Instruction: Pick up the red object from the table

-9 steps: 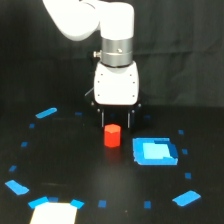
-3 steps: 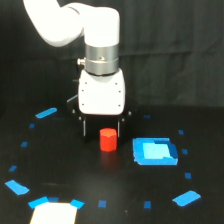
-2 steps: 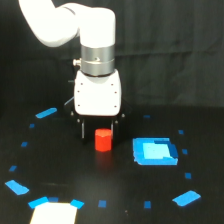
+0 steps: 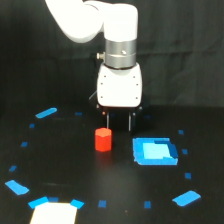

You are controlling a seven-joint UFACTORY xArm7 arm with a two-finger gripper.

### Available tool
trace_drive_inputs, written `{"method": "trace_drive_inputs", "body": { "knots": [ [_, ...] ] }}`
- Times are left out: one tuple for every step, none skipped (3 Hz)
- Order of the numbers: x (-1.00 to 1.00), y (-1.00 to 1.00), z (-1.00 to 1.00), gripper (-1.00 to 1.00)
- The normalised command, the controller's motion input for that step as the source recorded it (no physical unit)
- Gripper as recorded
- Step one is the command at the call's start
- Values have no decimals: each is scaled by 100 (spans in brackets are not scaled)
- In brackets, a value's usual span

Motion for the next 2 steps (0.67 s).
{"method": "trace_drive_inputs", "body": {
  "knots": [
    [-100,-55,-31,100],
    [-40,-47,-75,100]
  ]
}}
